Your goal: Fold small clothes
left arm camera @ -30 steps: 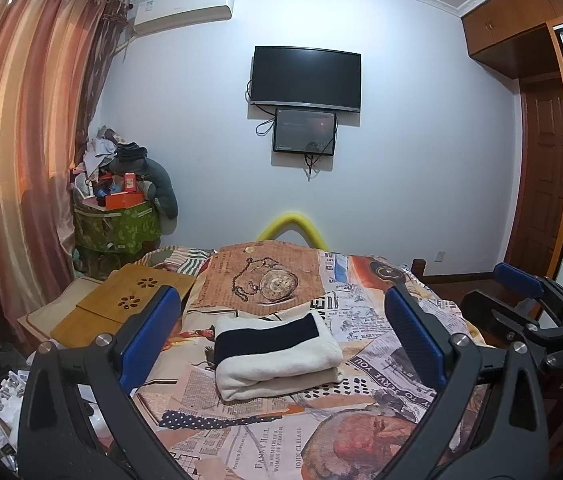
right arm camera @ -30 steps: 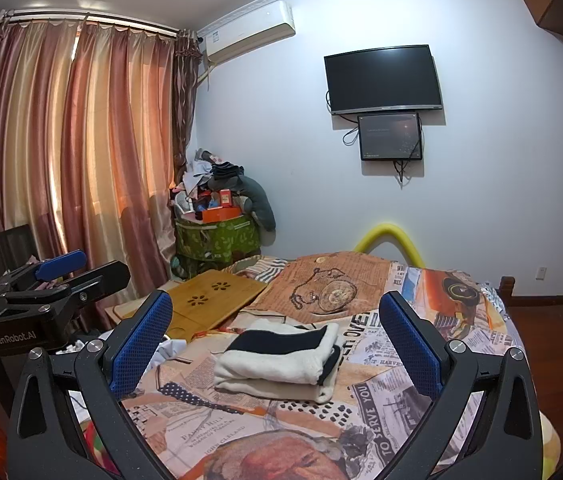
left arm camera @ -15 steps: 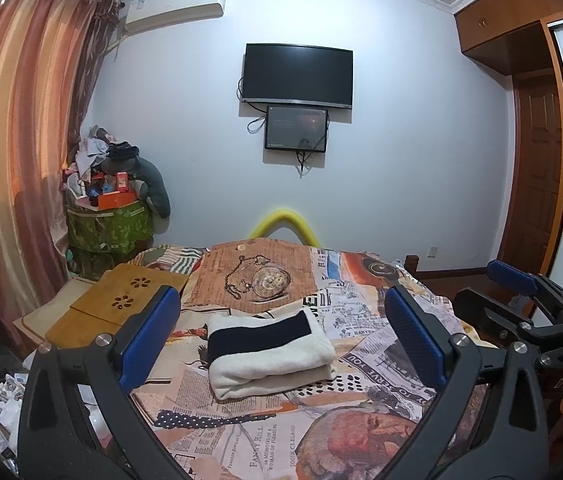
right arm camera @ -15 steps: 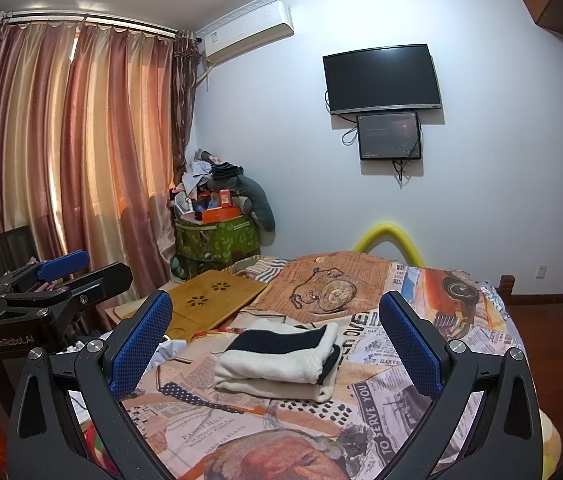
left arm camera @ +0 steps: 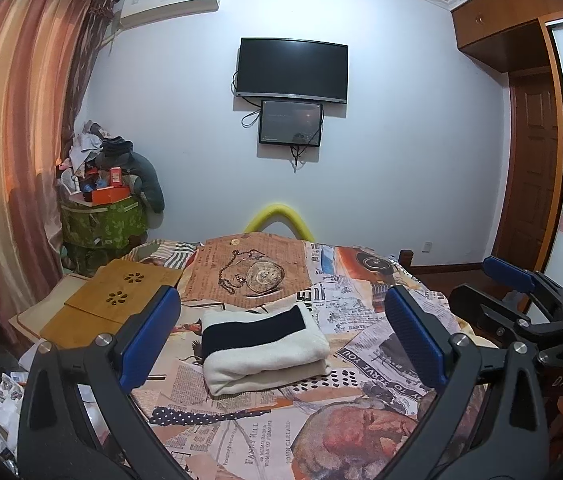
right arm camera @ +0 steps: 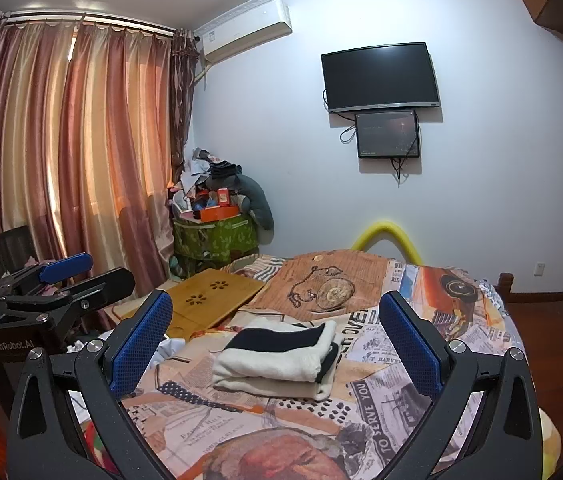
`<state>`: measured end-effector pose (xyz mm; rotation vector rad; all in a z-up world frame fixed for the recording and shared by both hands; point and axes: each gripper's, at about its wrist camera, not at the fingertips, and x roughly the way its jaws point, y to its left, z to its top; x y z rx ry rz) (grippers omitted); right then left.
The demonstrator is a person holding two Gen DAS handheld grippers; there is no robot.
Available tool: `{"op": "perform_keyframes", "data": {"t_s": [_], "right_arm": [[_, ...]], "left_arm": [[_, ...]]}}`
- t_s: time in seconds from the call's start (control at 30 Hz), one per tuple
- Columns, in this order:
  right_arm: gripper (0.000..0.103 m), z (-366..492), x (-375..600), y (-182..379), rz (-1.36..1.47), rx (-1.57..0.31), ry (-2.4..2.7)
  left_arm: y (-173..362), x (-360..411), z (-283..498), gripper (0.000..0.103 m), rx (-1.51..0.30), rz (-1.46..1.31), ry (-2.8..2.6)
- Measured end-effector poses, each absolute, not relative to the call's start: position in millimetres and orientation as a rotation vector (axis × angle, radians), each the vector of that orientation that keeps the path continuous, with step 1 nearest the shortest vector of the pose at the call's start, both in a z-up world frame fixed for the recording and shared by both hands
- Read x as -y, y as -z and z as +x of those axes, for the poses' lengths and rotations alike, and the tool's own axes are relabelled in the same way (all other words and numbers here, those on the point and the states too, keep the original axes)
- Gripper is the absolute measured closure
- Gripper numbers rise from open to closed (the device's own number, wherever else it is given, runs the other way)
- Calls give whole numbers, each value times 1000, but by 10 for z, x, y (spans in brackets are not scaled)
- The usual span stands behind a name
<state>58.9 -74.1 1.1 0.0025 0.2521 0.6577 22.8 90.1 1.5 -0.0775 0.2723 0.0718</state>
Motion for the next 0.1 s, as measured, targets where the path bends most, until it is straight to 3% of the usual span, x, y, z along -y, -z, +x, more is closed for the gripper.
{"op": "perform_keyframes", "data": {"t_s": [0.1], "right_arm": [[0, 590, 732, -11, 1, -254, -658]], "left_arm": [[-18, -914, 219, 0, -271, -80, -72]]}}
